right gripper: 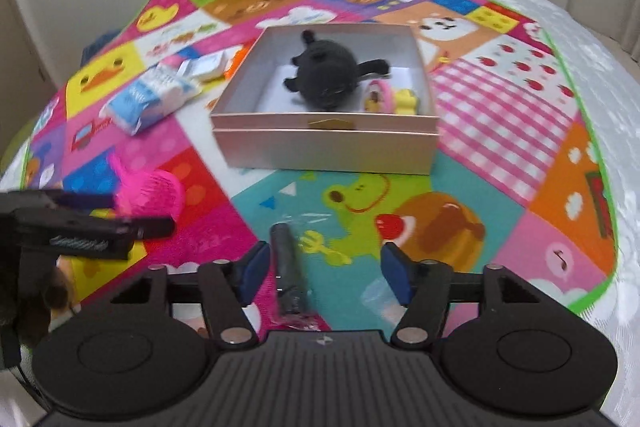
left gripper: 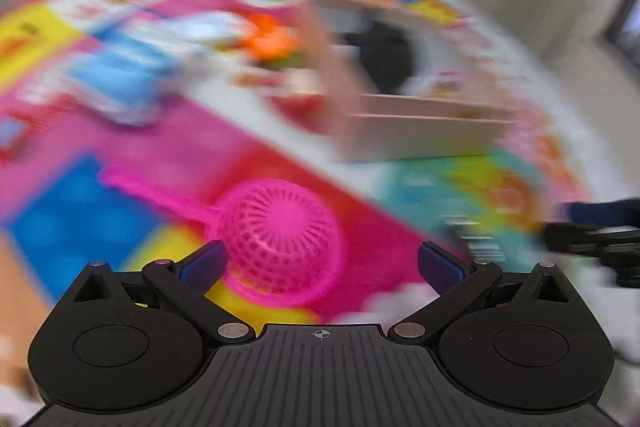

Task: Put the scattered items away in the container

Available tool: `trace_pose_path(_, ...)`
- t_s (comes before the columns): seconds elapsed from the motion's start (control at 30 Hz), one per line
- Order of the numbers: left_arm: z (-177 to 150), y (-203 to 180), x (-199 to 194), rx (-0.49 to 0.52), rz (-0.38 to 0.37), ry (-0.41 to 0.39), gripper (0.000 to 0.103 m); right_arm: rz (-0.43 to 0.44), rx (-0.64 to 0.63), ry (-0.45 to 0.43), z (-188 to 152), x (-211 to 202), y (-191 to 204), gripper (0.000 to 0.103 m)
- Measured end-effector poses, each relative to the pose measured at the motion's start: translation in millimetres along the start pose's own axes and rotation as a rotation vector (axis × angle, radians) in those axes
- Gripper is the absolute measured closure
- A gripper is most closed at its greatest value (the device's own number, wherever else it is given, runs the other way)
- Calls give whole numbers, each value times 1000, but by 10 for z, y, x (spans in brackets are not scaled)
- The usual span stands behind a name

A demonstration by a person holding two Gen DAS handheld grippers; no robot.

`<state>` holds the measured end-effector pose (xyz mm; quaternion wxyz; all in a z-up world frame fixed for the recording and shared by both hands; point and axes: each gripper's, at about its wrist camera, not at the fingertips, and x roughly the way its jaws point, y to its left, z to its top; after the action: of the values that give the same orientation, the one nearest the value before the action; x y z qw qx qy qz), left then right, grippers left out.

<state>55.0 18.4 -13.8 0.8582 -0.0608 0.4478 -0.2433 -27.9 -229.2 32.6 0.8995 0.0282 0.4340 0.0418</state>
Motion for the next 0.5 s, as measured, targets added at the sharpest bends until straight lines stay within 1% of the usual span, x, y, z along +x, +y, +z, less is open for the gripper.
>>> trace_pose_path(0.03,-3,-41,2,-1,-78,3,0,-4,8,-8,-38,-3,-31,35)
trace_pose_path(0.07,-2,-90,-5,11,-138,7,0,-6,19,-12,-75,1,-61,33)
trace_pose_path(0.1,-7,-150,-37,38,-176,2,0,-3,34,-13,-110,8,-90,33)
trace_pose_path(0.13,-6,-206,-87,61,-182,-12,0,3,50,-15,-145,14,-109,32)
trace_pose_path(0.17,0,-236,-149,77,-158,-27,0,10,64,-20,-181,10,-132,31)
trace_pose_path(0.2,15,-262,-200,88,-101,-34,0,17,72,-30,-210,-3,-145,30)
trace_pose_path(0.27,27,-283,-265,133,35,-60,0,39,92,-64,-268,-38,-184,19)
trace_pose_path(0.3,25,-291,-273,168,86,-76,0,53,109,-77,-290,-41,-211,17)
trace_pose_path(0.33,21,-289,-265,209,120,-82,0,70,130,-85,-314,-33,-241,17)
trace_pose_path(0.4,22,-280,-198,303,174,-56,0,99,177,-95,-364,5,-297,17)
trace_pose_path(0.47,65,-219,-87,374,197,-30,0,128,221,-108,-430,21,-357,17)
trace_pose_path(0.5,93,-170,-43,387,197,-32,0,144,244,-118,-456,12,-393,17)
